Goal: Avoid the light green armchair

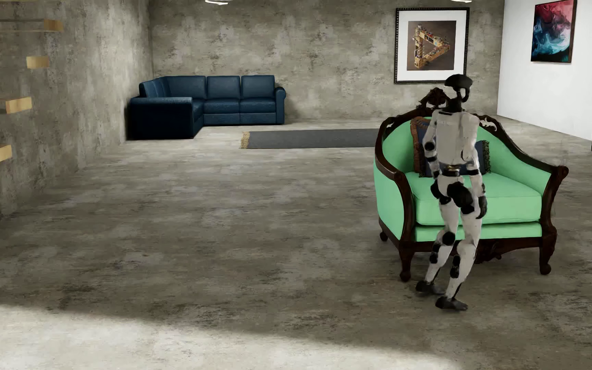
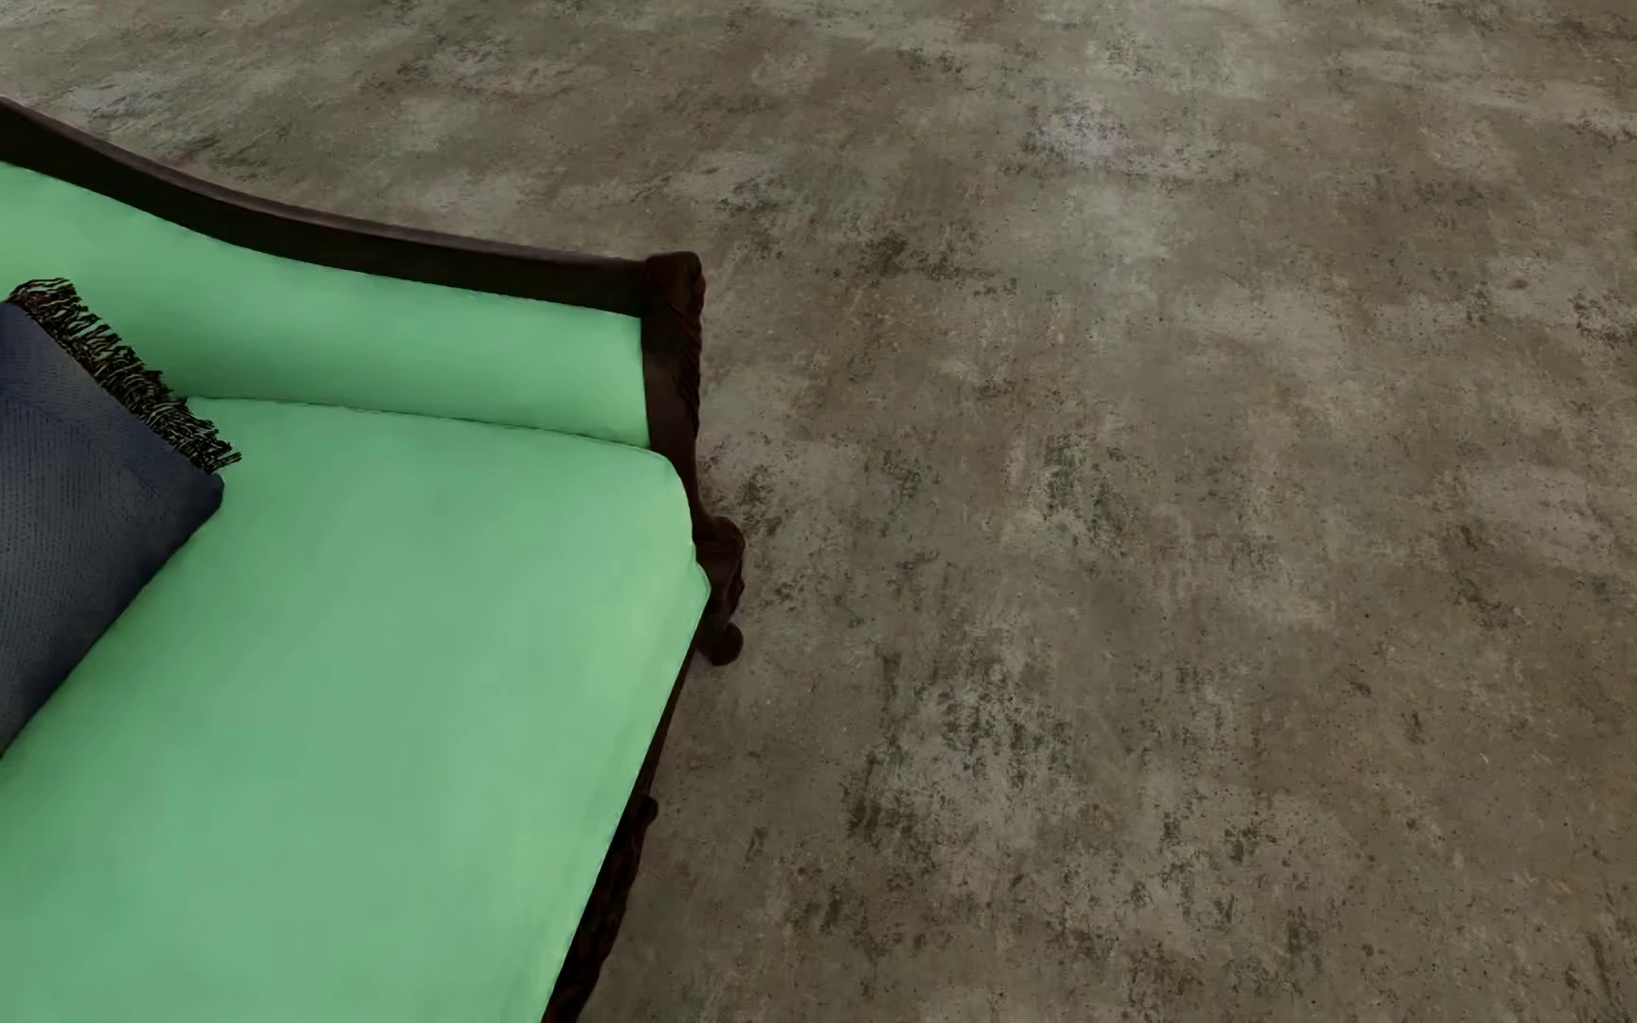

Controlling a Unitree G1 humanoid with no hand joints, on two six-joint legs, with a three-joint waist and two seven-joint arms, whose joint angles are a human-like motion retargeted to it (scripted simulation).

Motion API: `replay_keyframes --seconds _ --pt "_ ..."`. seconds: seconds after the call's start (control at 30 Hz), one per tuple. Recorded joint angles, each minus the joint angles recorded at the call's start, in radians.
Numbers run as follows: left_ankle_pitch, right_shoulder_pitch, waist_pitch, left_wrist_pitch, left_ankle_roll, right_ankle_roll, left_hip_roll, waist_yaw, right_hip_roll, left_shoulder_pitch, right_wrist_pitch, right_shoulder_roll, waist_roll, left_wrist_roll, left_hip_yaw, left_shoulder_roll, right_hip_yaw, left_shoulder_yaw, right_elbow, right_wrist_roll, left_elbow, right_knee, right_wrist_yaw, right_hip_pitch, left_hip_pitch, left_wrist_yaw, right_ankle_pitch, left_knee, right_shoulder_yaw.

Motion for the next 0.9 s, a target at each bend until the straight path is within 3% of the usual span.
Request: replay_keyframes --seconds 0.23,0.43,0.67,0.77,0.9 --pt "-0.048 -0.049 -0.014 0.0 0.0 0.0 0.021 0.0 0.013 0.002 0.0 0.037 0.005 0.0 0.0 -0.003 0.0 -0.112 -0.037 0.0 0.05 -0.018 0.0 0.011 0.079 0.0 -0.033 -0.068 -0.027" --pt "-0.081 -0.035 -0.014 0.0 0.0 0.0 0.022 -0.021 0.014 -0.022 0.0 0.071 0.011 0.0 0.0 0.013 0.0 -0.069 -0.118 0.0 0.061 -0.01 0.0 -0.003 0.101 0.0 -0.044 -0.078 0.014" --pt "-0.142 -0.008 -0.027 0.0 0.0 0.0 0.035 -0.066 0.036 -0.029 0.0 0.062 0.016 0.0 0.0 0.02 0.0 -0.027 -0.044 0.0 0.021 0.031 0.0 -0.029 0.128 0.0 -0.067 -0.078 0.029" --pt "-0.153 0.001 -0.025 0.0 0.0 0.0 0.057 -0.077 0.062 -0.025 0.0 0.057 0.018 0.0 0.0 0.024 0.0 0.007 0.0 0.0 0.011 0.032 0.0 -0.014 0.061 0.0 -0.1 0.025 0.034" --pt "0.028 0.006 0.009 0.0 0.0 0.0 0.104 -0.039 0.074 -0.035 0.0 0.048 0.005 0.0 0.0 0.023 0.0 0.054 0.037 0.0 0.005 0.008 0.0 0.049 -0.191 0.0 -0.155 0.463 0.054"
